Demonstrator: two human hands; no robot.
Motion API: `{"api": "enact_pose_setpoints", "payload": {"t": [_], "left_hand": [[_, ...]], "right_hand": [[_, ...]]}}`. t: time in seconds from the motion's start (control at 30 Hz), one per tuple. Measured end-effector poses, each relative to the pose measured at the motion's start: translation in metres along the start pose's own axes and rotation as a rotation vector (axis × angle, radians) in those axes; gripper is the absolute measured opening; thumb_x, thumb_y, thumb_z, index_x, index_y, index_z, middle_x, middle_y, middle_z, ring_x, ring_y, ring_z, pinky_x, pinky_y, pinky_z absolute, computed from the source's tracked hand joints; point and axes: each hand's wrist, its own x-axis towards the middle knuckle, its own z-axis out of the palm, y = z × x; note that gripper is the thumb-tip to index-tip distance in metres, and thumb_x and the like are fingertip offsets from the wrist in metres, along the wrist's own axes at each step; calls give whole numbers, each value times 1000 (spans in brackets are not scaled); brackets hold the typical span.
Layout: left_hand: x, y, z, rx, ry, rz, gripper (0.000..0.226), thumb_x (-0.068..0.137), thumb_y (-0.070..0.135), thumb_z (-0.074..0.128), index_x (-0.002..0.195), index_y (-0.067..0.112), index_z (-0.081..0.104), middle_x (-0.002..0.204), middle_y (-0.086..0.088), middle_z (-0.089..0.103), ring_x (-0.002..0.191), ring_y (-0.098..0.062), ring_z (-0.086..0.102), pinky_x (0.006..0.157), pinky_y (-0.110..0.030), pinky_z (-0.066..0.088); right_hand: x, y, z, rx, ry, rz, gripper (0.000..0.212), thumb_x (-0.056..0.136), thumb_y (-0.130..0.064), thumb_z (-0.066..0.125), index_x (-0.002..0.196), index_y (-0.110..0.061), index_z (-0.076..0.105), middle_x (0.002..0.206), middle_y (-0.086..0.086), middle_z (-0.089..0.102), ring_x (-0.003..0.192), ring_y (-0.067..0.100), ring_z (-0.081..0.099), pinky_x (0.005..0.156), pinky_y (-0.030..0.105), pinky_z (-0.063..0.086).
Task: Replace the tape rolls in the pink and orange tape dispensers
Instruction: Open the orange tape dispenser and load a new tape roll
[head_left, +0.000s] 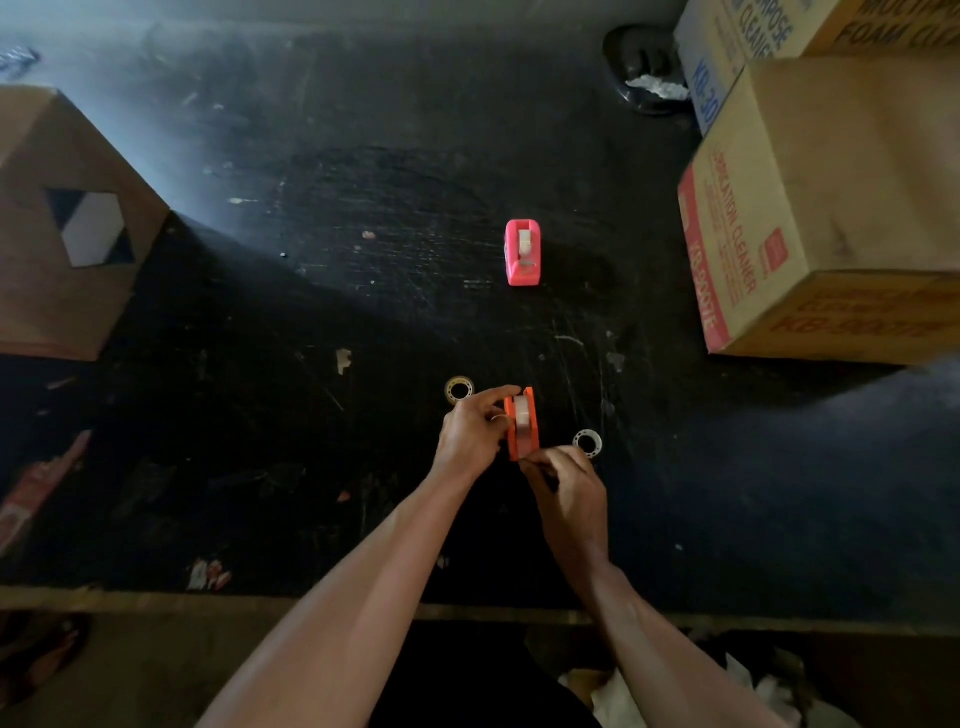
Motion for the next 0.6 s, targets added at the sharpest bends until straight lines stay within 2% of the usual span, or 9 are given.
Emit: {"api": "enact_pose_setpoints", "payload": {"t": [0.1, 0.17, 0.27, 0.37, 0.43, 0.53, 0.6], "left_hand": [[-1, 0, -2, 4, 5, 1, 45, 102, 7, 58, 138, 34, 64, 113, 2, 71, 96, -11, 72, 89, -37, 63], [-2, 0, -4, 13, 10, 8, 45, 103, 9, 59, 140, 34, 63, 116, 0, 71, 91, -8, 71, 84, -34, 63], [-3, -1, -7, 12, 34, 30, 45, 104, 11, 58, 142, 34, 61, 113, 0, 71, 92, -9, 71, 79, -31, 62], [-1, -2, -12, -30, 87, 25, 43, 103, 19, 61, 144, 33, 59, 109, 5, 71, 95, -8, 71, 86, -35, 63], [3, -1, -20, -66, 159, 8, 43, 103, 23, 63, 144, 34, 58, 109, 9, 70, 97, -6, 71, 90, -37, 63], [12, -1, -41, -63, 322, 19, 41, 103, 21, 63, 142, 31, 59, 106, 10, 69, 95, -1, 67, 85, -23, 57], [20, -6, -57, -5, 433, 45, 40, 102, 21, 64, 142, 29, 61, 115, 3, 67, 102, -7, 66, 92, -28, 57]], "right_hand": [[0, -2, 0, 18, 6, 3, 20, 96, -39, 66, 97, -20, 73, 100, -9, 64, 88, 0, 61, 77, 26, 54], [-2, -5, 0, 26, 0, 53, 24, 92, -41, 70, 104, -21, 70, 106, -8, 61, 92, -3, 58, 79, 23, 50], [-3, -12, 5, 73, 3, 171, 52, 85, -48, 76, 126, -20, 59, 120, -10, 52, 99, -1, 54, 83, 21, 47], [2, -20, 18, 68, 33, 279, 73, 81, -46, 82, 140, -21, 48, 125, -14, 41, 112, 5, 48, 91, 23, 42], [8, -24, 26, 61, 83, 303, 64, 82, -41, 83, 136, -23, 52, 122, -14, 43, 111, 5, 47, 91, 23, 40], [18, -31, 36, 70, 128, 321, 47, 85, -36, 79, 126, -23, 60, 116, -9, 52, 106, 10, 55, 86, 23, 40], [26, -36, 39, 43, 161, 321, 49, 87, -35, 78, 129, -18, 61, 117, -4, 56, 104, 12, 56, 84, 22, 40]]}}
